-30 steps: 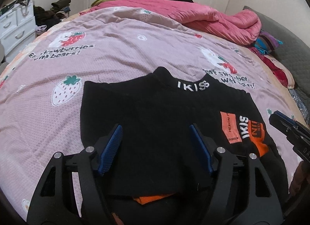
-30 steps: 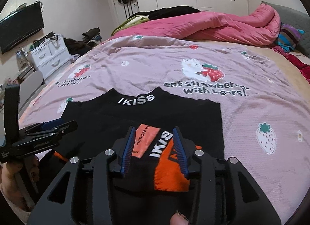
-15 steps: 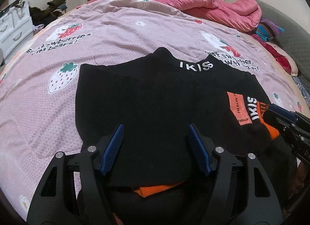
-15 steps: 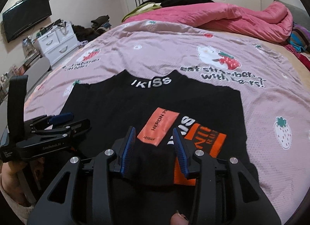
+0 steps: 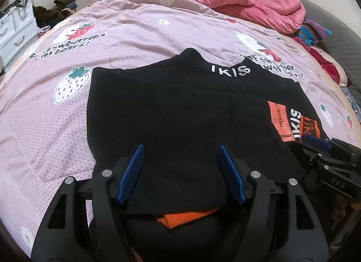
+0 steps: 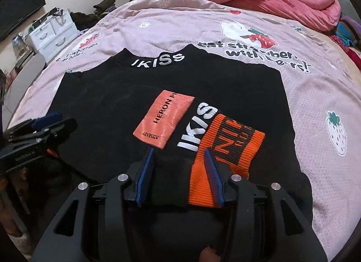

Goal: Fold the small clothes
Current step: 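Open the right gripper and release the orange cuff on the body, then pull both open grippers back over the sweatshirt toward its hem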

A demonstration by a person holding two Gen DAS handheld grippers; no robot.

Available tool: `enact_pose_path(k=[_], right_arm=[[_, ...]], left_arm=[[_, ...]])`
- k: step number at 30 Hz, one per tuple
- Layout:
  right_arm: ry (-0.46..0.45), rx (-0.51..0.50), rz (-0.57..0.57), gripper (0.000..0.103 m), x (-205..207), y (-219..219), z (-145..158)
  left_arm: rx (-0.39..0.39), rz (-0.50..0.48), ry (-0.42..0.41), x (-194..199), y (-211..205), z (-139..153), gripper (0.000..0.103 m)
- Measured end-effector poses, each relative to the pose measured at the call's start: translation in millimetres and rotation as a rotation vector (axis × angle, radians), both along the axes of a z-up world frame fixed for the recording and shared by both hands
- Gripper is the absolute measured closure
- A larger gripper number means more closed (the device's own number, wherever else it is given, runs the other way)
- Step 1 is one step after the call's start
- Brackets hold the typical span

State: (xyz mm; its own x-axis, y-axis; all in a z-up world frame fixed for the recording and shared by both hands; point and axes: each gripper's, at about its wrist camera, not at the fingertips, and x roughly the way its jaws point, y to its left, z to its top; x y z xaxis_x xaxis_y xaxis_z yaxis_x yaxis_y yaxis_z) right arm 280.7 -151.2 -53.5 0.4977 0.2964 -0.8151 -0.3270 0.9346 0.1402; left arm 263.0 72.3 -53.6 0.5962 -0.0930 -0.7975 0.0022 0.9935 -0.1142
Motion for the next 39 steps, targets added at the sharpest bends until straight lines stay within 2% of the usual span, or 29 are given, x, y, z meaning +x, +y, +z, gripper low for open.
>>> enact_pose_path(k=[4,6,8,10,13,19,21,24,28,30,33,39], right_arm=[[-0.013,0.004,-0.006,0.058,-5,-1,5],[-0.032,0.006,-0.017,0.052,-7,-4,11],[-0.048,0.012,-0.032,0.051,-8,-8,17],[-0.055,0.025,-0.045,0.044,-9,-13,20],[-0.072,0.044,-0.064,0.04,-10,-20,26],[-0.128,0.077,-0.098,0.025,-15,-29,41],[-0.15,0.084,-0.105,0.019,-17,-32,46],[-0.177,0.094,-0.123,0.011,-18,-36,51],[-0.188,0.108,-0.14,0.009,-19,-41,55],[-0.193,0.117,-0.145,0.008,-20,-44,57],[-0.207,0.127,-0.152,0.008,-21,-46,61],[-0.232,0.147,-0.163,0.008,-25,-49,68]], left_arm=[[-0.02,0.011,-0.007,-3,2,2,0.042],[-0.037,0.016,-0.012,-5,4,5,0.042],[-0.045,0.019,-0.02,-6,5,8,0.042],[-0.045,0.022,-0.028,-6,6,12,0.042],[-0.053,0.031,-0.041,-9,8,17,0.042],[-0.056,0.04,-0.07,-13,11,27,0.042],[-0.057,0.044,-0.078,-14,12,30,0.037],[-0.055,0.047,-0.097,-17,13,36,0.036],[-0.045,0.059,-0.12,-20,14,44,0.027],[-0.038,0.074,-0.13,-21,15,47,0.017],[-0.035,0.085,-0.145,-24,16,52,0.01],[-0.013,0.089,-0.175,-30,14,62,0.009]])
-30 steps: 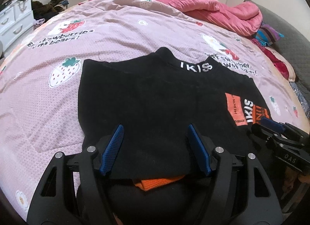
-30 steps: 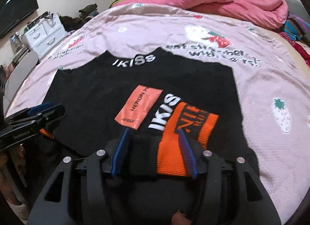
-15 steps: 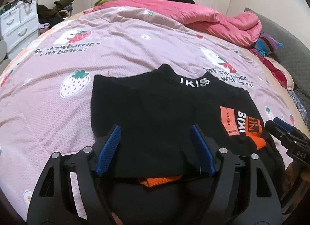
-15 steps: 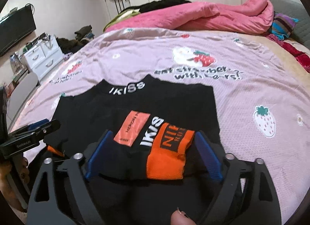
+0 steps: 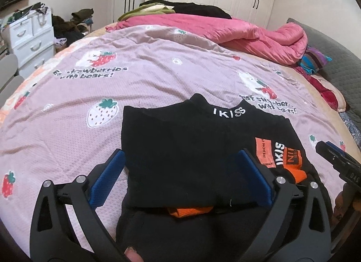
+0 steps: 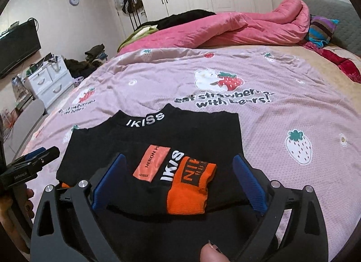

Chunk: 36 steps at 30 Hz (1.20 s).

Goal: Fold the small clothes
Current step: 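Pull both open grippers back over the sweatshirt toward its hem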

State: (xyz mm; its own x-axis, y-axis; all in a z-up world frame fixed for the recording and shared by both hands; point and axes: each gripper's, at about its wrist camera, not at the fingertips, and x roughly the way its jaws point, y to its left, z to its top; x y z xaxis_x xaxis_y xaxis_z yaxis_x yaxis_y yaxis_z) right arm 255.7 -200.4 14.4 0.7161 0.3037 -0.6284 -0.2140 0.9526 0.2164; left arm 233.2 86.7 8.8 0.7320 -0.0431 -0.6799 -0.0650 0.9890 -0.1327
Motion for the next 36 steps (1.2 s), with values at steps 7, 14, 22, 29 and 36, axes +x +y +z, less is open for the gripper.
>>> enact_pose_path(k=[7,14,22,29,36], right_arm=[[-0.026,0.02,0.001,0.008,-7,-2,10],[-0.059,0.039,0.003,0.008,-17,-4,23],[-0.096,0.037,0.016,0.008,-31,-3,37],[-0.128,0.05,0.019,0.008,-41,-5,48],[-0.146,0.053,0.022,0.008,-50,-9,56]], left_arm=[[0.006,0.0,-0.025,-7,-3,9,0.009],[0.013,-0.005,-0.047,-15,-5,18,0.009],[0.017,-0.01,-0.077,-28,-8,27,0.009],[0.022,-0.02,-0.1,-40,-14,33,0.009],[0.031,-0.027,-0.12,-52,-20,39,0.009]])
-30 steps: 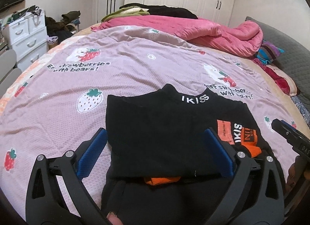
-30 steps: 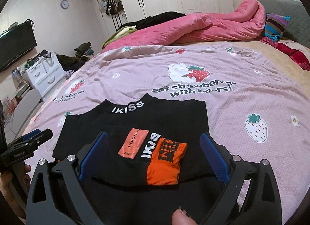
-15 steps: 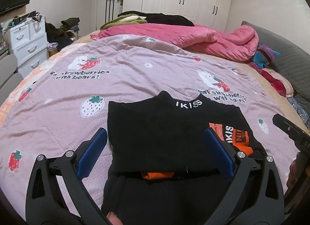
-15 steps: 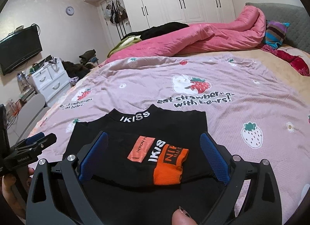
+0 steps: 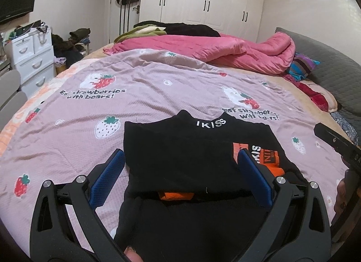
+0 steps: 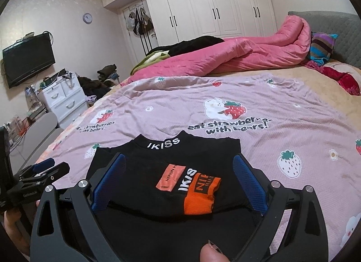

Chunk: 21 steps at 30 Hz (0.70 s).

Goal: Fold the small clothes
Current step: 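Pull both open grippers back over the sweatshirt toward its hem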

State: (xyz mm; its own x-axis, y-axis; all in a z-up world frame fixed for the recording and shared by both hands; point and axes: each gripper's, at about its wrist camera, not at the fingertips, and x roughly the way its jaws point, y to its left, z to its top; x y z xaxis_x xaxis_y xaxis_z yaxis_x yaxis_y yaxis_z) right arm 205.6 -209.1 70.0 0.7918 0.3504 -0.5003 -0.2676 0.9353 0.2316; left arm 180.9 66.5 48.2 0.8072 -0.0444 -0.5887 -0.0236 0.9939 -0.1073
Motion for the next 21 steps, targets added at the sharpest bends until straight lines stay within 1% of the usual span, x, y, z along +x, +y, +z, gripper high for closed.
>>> enact_pose_path(k=[8,13,21], right_arm=[[-0.025,-0.005,-0.009,0.008,-17,-11,8],[-0.025,-0.002,-0.011,0.008,-30,-18,6],[-0.03,-0.029,-0.009,0.008,-46,-23,4]], left_arm=[[0.011,-0.016,-0.018,-15,-10,6,0.009],[0.015,-0.033,-0.029,-22,-18,8,0.009],[0.009,-0.053,-0.025,-37,-27,5,0.009]])
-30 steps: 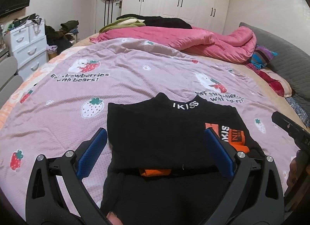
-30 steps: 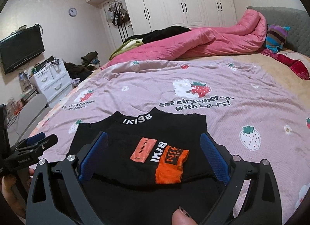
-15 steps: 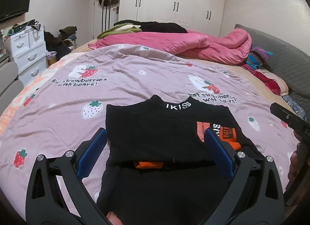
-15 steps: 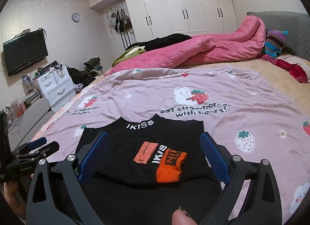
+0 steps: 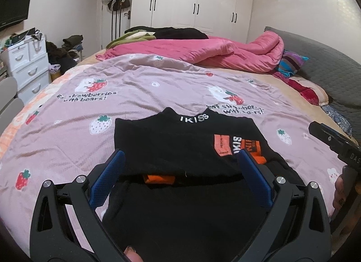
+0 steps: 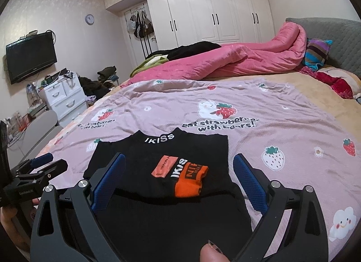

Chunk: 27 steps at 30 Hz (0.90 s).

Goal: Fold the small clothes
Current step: 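Pull both open grippers back over the sweatshirt toward its hem, then move both open grippers down to the sweatshirt hem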

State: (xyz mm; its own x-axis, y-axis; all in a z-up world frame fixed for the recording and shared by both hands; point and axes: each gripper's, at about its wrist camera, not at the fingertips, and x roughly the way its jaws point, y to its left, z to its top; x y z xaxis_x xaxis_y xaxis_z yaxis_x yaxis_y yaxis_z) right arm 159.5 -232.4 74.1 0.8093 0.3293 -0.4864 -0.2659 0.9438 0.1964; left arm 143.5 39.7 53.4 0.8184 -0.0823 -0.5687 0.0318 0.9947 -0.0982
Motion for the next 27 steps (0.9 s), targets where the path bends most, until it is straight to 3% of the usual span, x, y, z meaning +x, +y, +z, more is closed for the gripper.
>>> enact_pose_path(k=[27], right_arm=[[0.073,-0.019,-0.012,0.008,-37,-21,-32]], left_arm=[[0.014,0.048,0.101,-41,9,-38,0.009]])
